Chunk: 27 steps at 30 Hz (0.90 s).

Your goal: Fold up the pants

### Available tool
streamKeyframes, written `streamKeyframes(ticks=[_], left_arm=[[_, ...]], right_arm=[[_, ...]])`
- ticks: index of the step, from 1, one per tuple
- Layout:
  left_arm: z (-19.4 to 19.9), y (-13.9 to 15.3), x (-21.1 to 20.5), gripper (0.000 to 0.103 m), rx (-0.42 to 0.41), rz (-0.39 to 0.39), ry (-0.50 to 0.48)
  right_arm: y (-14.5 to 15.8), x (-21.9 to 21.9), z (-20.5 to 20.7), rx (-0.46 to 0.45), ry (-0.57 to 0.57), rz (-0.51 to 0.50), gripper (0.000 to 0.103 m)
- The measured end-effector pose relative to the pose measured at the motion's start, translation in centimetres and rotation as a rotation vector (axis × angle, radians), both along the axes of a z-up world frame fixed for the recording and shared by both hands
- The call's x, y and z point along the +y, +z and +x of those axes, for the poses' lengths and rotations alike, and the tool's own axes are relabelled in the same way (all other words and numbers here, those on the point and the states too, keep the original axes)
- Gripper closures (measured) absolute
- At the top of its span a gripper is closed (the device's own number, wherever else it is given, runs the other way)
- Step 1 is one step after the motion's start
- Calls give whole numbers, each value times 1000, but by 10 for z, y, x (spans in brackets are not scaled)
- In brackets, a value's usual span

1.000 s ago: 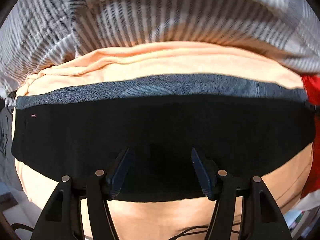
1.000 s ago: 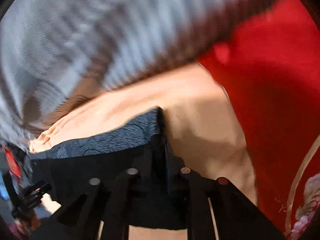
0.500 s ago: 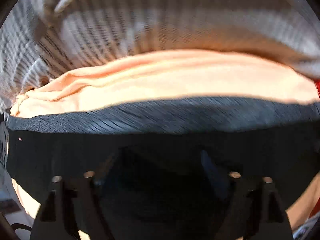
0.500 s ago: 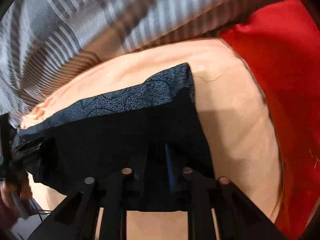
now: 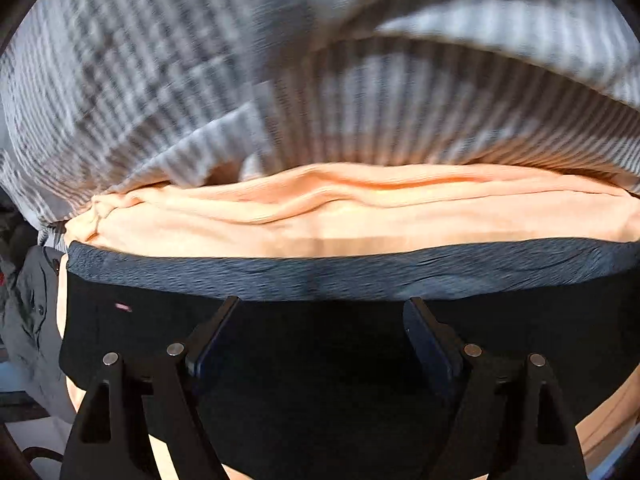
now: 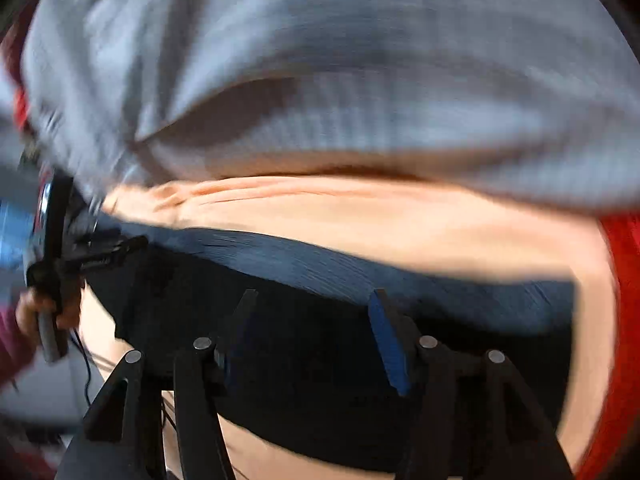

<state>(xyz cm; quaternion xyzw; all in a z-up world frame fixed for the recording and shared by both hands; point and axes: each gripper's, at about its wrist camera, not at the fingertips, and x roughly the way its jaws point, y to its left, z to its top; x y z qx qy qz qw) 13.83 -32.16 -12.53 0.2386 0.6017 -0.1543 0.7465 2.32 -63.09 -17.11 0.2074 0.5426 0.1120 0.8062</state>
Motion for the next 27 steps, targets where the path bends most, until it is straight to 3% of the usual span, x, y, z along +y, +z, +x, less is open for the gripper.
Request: streamKeyframes(ticks=[5,7,8,9,10,12,17,20,23,26,27], left_arm=[[8,-17,23,20,20,15,-87],[11,-31,18,20,41,36,-102],[13,-39,23,21,52,45,-102],[14,-50,27,28,54,60,-101],[15,-59,30,30,47,78,-95],[19,-63,31,30,2,61,-69],[44,-68,27,30,-36,46,28],[51,-52,40,30,-26,11,44],[38,-24,72,30,13,-32,23],[24,-24,104,30,20,17,20],[19,-38,120,30,26,91,16]], right_arm=[[-14,63,52,-8,217,-93,43],[-23,68,52,37,260,-143,43],[-30,72,53,76,274,-167,51],[-41,78,53,117,280,-204,69],[-39,72,47,100,267,-222,69],[-33,77,49,89,239,-278,93],[-33,73,68,135,136,-272,93],[-19,56,57,146,31,-208,81],[10,55,27,98,-2,-153,81],[9,79,-6,116,7,-142,81],[-1,88,-15,153,13,-148,80]])
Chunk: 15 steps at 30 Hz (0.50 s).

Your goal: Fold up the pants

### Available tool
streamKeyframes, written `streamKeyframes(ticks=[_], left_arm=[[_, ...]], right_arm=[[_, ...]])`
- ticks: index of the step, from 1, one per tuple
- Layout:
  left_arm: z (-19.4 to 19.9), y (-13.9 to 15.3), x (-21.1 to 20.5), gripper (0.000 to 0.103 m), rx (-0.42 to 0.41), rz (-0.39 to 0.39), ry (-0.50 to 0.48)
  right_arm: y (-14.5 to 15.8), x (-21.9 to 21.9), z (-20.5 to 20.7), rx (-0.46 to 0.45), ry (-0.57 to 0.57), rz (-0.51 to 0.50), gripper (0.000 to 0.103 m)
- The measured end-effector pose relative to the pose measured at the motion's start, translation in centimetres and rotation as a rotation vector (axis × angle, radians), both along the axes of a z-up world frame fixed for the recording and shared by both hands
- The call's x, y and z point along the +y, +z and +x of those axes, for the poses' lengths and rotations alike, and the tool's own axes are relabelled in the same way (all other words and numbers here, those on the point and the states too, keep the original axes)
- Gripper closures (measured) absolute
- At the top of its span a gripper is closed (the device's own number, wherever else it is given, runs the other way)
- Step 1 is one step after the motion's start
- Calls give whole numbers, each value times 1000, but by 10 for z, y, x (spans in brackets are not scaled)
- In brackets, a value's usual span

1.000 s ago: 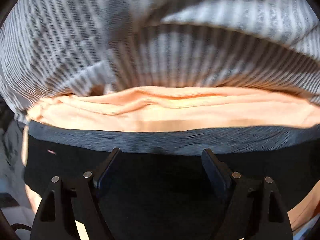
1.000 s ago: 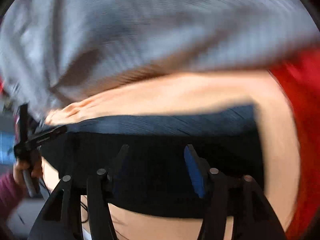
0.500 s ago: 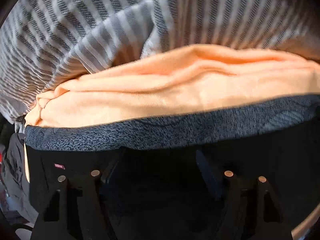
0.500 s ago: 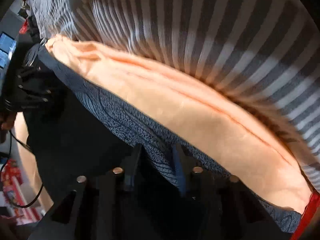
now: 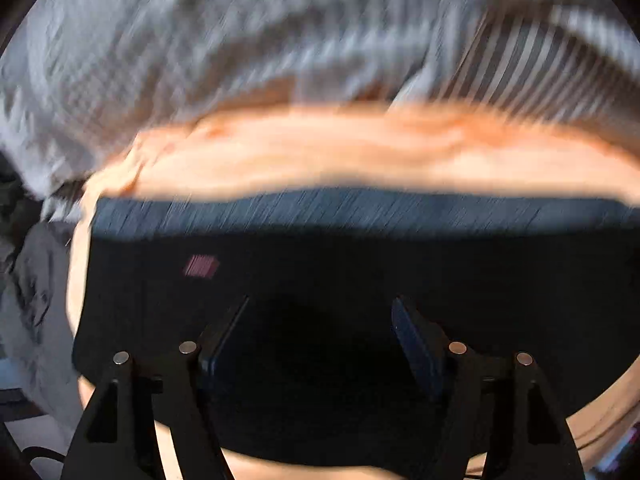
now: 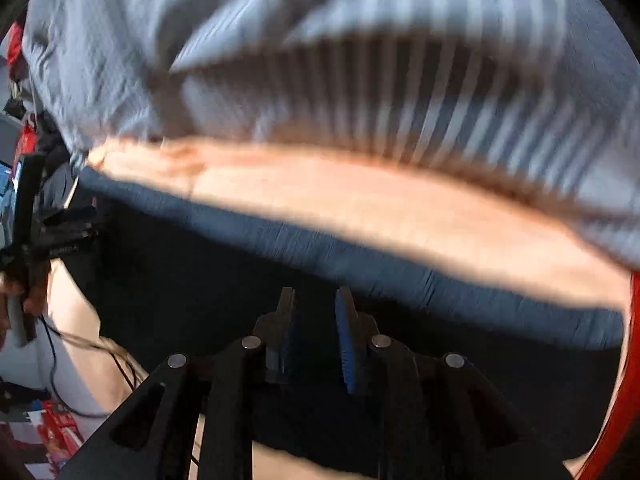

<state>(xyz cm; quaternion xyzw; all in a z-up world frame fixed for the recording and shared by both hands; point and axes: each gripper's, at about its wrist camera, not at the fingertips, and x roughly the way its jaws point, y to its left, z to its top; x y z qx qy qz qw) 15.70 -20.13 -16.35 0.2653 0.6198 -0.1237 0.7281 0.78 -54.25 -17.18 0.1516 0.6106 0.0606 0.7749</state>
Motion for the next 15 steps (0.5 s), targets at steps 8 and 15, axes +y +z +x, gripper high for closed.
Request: streamKeyframes(ticks=[8,15], left_arm=[[-18,21,61,26,40,-22,-58],[45,9,123,26,-34,9,68]], right_arm=[[1,46,-77,4,-221,449,64],[-37,163,-69,57,-233,731,62]])
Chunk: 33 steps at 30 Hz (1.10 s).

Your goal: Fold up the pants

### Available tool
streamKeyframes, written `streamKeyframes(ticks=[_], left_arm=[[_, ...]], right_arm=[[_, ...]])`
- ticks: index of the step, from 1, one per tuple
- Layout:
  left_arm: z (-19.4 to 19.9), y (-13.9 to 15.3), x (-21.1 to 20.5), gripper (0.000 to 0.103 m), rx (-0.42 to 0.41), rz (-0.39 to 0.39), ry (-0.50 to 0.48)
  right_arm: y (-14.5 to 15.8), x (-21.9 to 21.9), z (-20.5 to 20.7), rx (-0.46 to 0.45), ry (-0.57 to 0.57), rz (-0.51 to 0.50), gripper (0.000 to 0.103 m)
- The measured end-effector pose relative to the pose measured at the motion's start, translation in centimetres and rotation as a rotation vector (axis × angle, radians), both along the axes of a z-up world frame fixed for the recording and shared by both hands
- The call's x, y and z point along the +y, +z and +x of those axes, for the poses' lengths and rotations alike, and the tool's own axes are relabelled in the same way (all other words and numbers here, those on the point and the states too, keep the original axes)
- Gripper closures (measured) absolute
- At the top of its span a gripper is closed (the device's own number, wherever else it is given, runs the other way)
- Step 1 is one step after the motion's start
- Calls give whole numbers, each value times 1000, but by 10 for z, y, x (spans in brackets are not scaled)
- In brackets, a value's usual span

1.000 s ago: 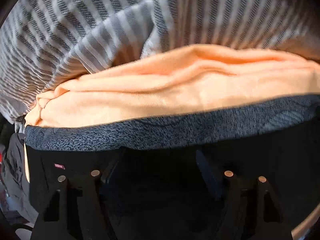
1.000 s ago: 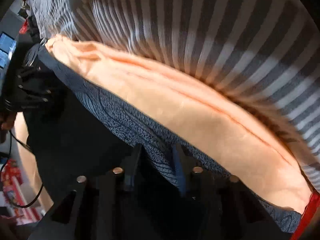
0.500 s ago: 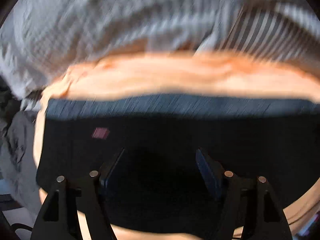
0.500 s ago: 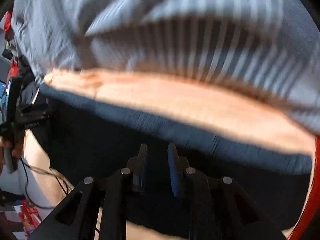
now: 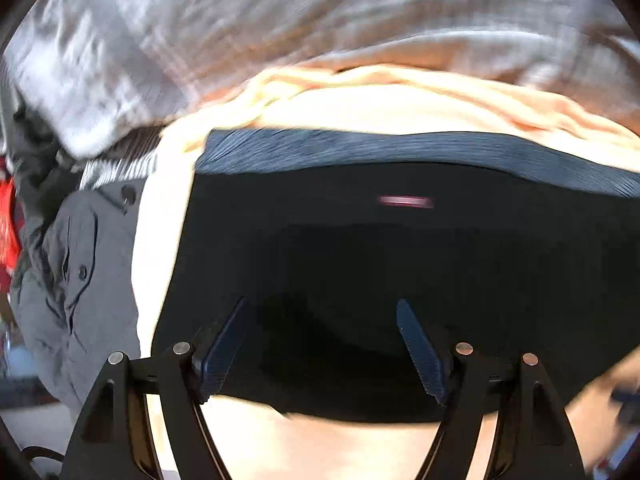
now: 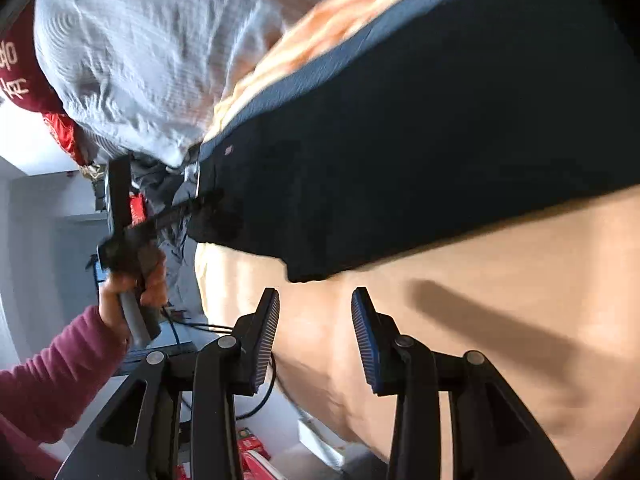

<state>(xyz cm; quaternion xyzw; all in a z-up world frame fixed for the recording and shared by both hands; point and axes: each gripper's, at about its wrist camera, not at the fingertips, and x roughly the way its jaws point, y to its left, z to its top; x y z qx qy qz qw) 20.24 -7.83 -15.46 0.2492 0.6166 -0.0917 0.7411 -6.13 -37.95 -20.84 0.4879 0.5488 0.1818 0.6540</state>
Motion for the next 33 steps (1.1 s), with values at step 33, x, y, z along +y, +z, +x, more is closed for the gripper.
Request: streamKeyframes(ticks=[33], left_arm=[[37,2,-13,22,-121,-19,150]], right_arm=[[23,-117,0,95,-205,-413,83]])
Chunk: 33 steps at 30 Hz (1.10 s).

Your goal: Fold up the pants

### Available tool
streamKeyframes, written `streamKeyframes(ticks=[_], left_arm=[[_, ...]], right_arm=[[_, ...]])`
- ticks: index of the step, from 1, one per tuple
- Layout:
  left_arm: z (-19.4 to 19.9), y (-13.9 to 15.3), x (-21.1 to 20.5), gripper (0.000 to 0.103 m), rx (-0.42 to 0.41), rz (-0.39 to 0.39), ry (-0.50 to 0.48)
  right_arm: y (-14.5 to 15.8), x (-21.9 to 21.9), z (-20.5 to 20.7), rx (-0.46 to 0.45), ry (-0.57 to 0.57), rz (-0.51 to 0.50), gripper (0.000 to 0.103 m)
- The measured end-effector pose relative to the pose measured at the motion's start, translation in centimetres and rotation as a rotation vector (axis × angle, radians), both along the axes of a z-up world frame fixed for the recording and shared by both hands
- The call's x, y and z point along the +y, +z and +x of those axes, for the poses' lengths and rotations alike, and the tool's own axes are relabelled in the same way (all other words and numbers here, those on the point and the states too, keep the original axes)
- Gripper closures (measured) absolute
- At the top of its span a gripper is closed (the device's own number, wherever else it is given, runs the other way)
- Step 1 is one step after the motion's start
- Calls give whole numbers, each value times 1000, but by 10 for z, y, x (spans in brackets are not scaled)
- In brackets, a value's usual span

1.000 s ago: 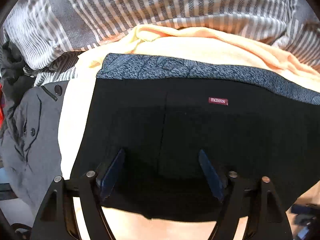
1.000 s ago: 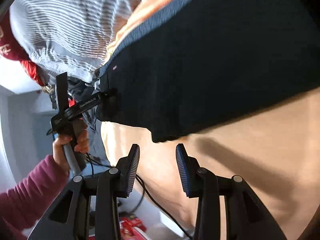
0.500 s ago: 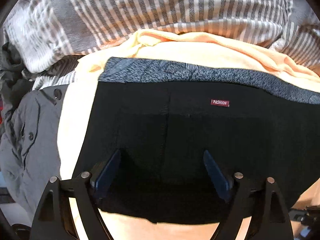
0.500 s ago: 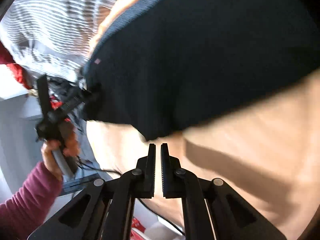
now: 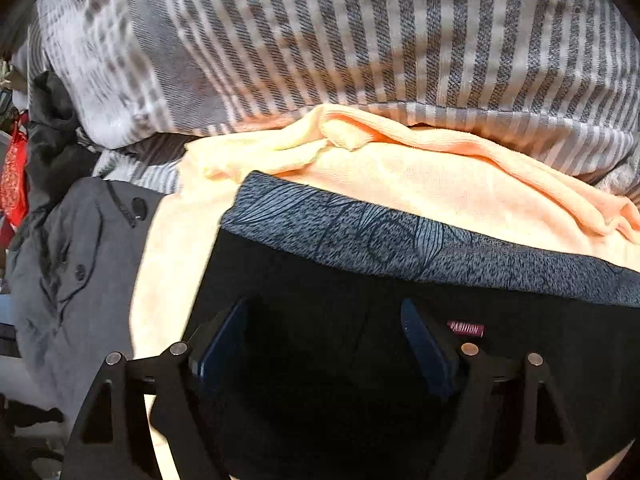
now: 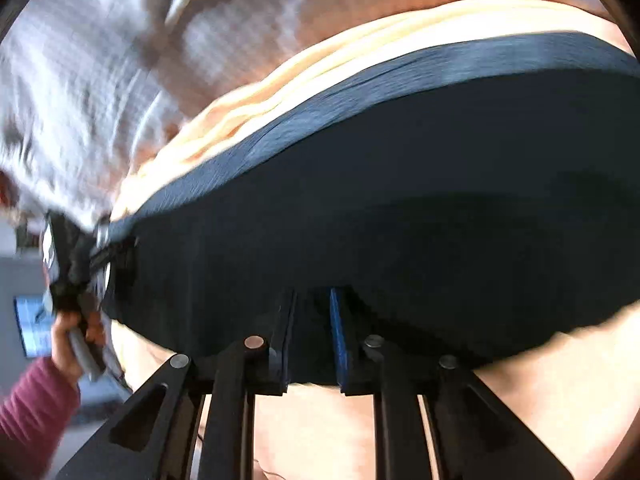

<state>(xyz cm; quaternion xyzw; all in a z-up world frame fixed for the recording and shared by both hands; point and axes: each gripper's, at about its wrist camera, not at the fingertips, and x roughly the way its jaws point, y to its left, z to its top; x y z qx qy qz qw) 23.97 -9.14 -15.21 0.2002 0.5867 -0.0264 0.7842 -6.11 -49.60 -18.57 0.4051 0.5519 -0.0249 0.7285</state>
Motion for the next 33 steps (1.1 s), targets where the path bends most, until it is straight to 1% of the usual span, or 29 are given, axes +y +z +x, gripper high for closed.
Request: streamKeyframes(ticks=[1,4,6,7,11,13,14,16,18,20,21,22,23,24,26,27,28,29,32,33], left_arm=[[-4,3,-1,22,13,12,-6],[-28,19,-7,22,56,-33,-47],[-56,31,-24,22,78,-66,-93],[-69,35,-33,22,91,-80,-117],[-124,48,-97,22,130,-143,-237],[-146,49,-133,22,150,-180,-271],[-159,47,-159,22,160,-199,-303],[-180,44,-205,22,156,-211,-340],[-191,39,-240,22,159,-233,-350],[-199,33,-272,22,145,-248,-357],[-206,27,-294,22,122,-232,-371],[-207,21,-301,22,112,-218,-378],[-212,14,-315,22,108,-193,-382],[-217,4,-326,22,123,-174,-380],[-225,-15,-338,22,160,-154,-369],[-229,-21,-341,22,166,-137,-366],[-233,-25,-343,22,162,-129,-362],[-236,-26,-343,22,138,-136,-349],[-238,-27,-343,21,128,-144,-323],[-237,-28,-343,18,125,-142,-309]], right_arm=[[4,-6,-9,-7,-21,18,83],[12,-21,-36,-13,-68,75,77],[19,-27,-50,5,-70,61,62],[21,-31,-59,13,-75,46,60],[24,-47,-82,25,-127,46,60],[24,-66,-89,26,-170,30,60],[28,-76,-97,24,-188,14,60],[31,-100,-109,17,-223,-13,61],[30,-121,-114,15,-252,-35,78],[28,-144,-113,15,-277,-58,79],[27,-158,-110,4,-292,-66,79],[27,-169,-108,-7,-300,-75,79],[27,-179,-104,-16,-303,-87,79],[26,-189,-97,-27,-303,-101,79],[21,-206,-75,-54,-283,-117,79],[18,-211,-64,-65,-269,-126,79],[14,-216,-50,-77,-244,-129,79],[9,-219,-40,-86,-223,-125,79],[-11,-216,-7,-114,-145,-68,79],[-18,-212,2,-117,-111,-46,79]])
